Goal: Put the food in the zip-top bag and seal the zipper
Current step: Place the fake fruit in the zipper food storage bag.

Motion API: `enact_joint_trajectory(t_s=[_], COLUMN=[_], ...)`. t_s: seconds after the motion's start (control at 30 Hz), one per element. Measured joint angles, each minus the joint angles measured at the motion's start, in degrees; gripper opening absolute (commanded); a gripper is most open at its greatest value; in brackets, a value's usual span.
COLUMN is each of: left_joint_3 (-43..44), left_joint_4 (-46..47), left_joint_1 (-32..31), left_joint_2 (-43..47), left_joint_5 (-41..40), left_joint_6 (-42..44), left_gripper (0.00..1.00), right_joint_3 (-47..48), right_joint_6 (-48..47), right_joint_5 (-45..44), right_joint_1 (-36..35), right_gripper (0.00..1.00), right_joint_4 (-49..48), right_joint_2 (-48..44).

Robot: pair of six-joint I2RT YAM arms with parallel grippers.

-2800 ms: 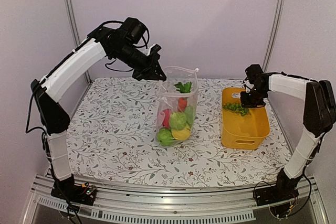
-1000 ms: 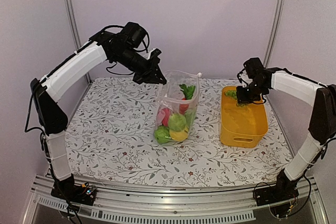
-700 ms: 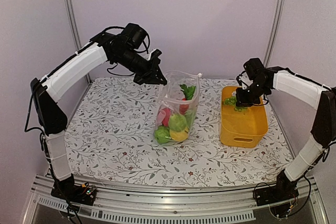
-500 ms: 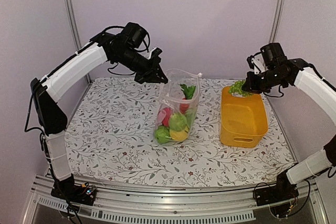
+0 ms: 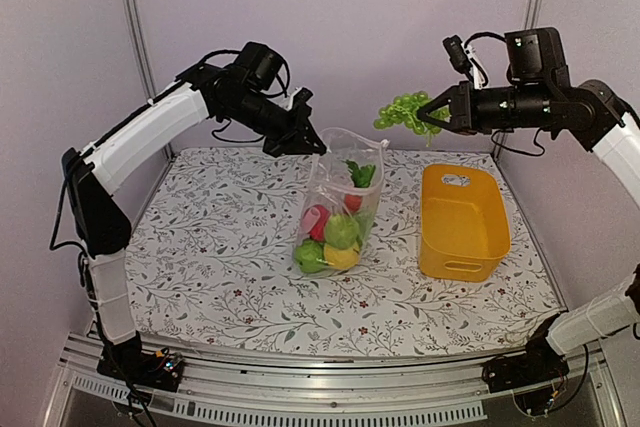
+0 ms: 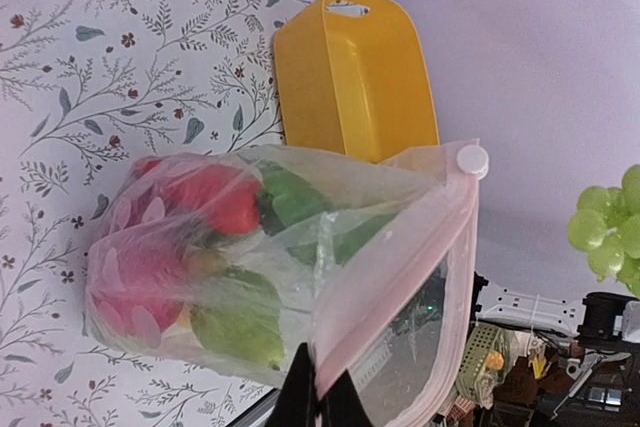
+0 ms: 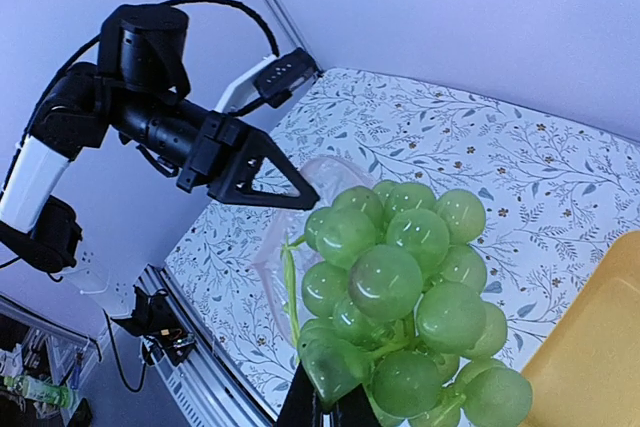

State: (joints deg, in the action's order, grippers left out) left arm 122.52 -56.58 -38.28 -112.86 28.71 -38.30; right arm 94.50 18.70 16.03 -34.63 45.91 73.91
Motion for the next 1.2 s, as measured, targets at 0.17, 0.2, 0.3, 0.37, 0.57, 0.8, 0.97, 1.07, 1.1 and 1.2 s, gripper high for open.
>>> enact_joint_trajectory(t_s=[0.17,0.2,0.3,0.37,0.57,0.8,0.97,1.07,1.1,1.2], left_joint_3=[0.0,0.0,0.0,0.0,0.0,0.0,0.0,0.0,0.0,0.0], left_joint_4=[0.5,0.7,1.0,1.1,1.1,1.1,1.2,1.2,1.1,1.0], left_joint_1=[-0.1,-0.2,-0.3,-0.3,-0.3,-0.3,-0.5,-0.7,-0.7,-0.8], left_joint_2=[-0.4,-0.4,-0.4,-0.4,-0.3,-0.3,-0.3,-0.3,-0.3,-0.3], left_joint_5=[-0.1,-0.1,-0.4,-0.7,-1.0,-1.0,-1.0,-0.9,-0.9,-1.0], left_joint_6=[-0.7,-0.8,-0.9,-0.9,-0.9,-0.9,-0.9,-0.9,-0.9,-0.9], left_gripper=[0.0,0.0,0.0,0.0,0.0,0.0,0.0,0.0,0.0,0.0], right_joint_3=[7.7,8.7,10.6,12.4,18.1,19.9,25.6,26.4,26.8,27.4], right_joint_6=[0.7,0.8,1.1,1.5,3.1,4.6,4.9,5.1,5.4,5.8], right_joint_5=[1.1,1.3,1.4,1.3,-0.6,-0.9,-1.3,-0.9,-0.8,-1.1], right_joint_1=[-6.6,-7.6,-9.4,-10.1,-10.3,-10.3,-10.3,-10.3,-10.3,-10.2], right_gripper=[0.0,0.0,0.0,0.0,0.0,0.21,0.31,0.37,0.38,0.43], right_joint_4=[0.1,0.2,1.6,3.8,11.7,15.3,16.4,16.6,16.6,16.5], right_joint_2=[6.3,7.6,11.2,14.1,20.8,25.9,30.2,30.4,30.4,29.9])
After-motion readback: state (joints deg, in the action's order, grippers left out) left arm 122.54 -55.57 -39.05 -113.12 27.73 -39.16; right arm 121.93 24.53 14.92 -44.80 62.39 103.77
